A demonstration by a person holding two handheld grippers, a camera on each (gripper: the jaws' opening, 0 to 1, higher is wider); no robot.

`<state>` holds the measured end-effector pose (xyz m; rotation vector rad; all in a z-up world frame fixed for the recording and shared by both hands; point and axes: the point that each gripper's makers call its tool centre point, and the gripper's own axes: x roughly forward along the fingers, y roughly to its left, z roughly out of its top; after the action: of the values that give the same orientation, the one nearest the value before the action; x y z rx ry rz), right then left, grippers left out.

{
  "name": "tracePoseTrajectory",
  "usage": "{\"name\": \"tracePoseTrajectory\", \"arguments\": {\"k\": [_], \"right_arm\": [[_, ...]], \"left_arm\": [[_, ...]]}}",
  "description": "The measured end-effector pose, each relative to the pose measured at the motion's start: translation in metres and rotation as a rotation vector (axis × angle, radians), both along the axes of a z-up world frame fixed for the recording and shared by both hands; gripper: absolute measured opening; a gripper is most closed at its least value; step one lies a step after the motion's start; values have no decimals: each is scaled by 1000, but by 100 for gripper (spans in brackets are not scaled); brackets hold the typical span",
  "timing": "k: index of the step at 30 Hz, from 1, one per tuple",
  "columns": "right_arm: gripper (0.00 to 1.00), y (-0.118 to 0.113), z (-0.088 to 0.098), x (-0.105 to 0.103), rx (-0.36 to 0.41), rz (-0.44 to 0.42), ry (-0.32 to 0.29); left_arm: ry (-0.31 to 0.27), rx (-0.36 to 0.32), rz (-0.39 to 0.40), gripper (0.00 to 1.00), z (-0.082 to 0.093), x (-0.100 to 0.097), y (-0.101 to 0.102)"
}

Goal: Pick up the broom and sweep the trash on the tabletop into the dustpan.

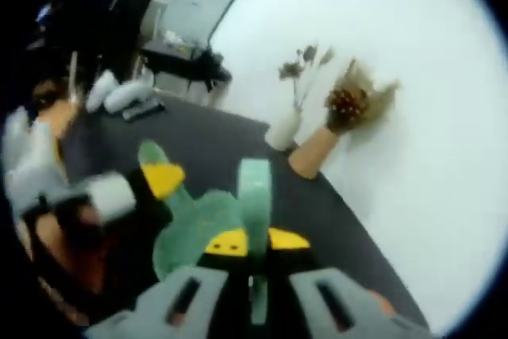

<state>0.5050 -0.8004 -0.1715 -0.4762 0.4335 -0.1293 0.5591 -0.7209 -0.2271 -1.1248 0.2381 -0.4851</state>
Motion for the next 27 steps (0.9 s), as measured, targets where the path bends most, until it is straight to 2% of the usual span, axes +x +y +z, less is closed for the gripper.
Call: {"name": "tracePoseTrajectory", "arguments": {"k": [1, 5, 8, 10, 12, 14, 16, 17, 20, 23, 25, 27], "right_arm": [[6, 4, 6, -1, 24, 11, -19], [6, -1, 19, -6, -8, -7, -43], [6, -16, 10, -11, -41, -69, 9], [6, -25, -3, -13, -81, -110, 73], [6, -25, -17, -12, -76, -132, 112], [6, -15, -23, -9, -20, -123, 109], [6, -6, -21, -6, -40, -103, 88], [6, 0, -16, -3, -43, -91, 54], [6, 26, -6, 2, 59, -16, -1], [6, 33, 5, 1, 103, 8, -37], [6, 29, 8, -4, 99, 2, -21], [6, 22, 11, -6, 80, -13, -33]], "left_arm": [[-1, 0, -1, 10, 0, 0, 0], [-4, 0, -3, 10, 0, -1, 0], [-5, 0, -3, 10, 0, -2, 0], [-4, -1, -3, 10, 0, -1, 0], [-3, -1, -3, 10, 0, -2, 0], [-1, -2, -2, 10, 0, -1, 0], [-2, 0, -1, 10, 0, -1, 0], [-2, 0, 0, 10, 0, -1, 0], [-2, 0, 0, 10, 0, -1, 0], [-1, -2, -1, 10, 0, -1, 0], [-1, -4, -1, 10, 0, -1, 1], [-1, -4, -1, 10, 0, -1, 1]]}}
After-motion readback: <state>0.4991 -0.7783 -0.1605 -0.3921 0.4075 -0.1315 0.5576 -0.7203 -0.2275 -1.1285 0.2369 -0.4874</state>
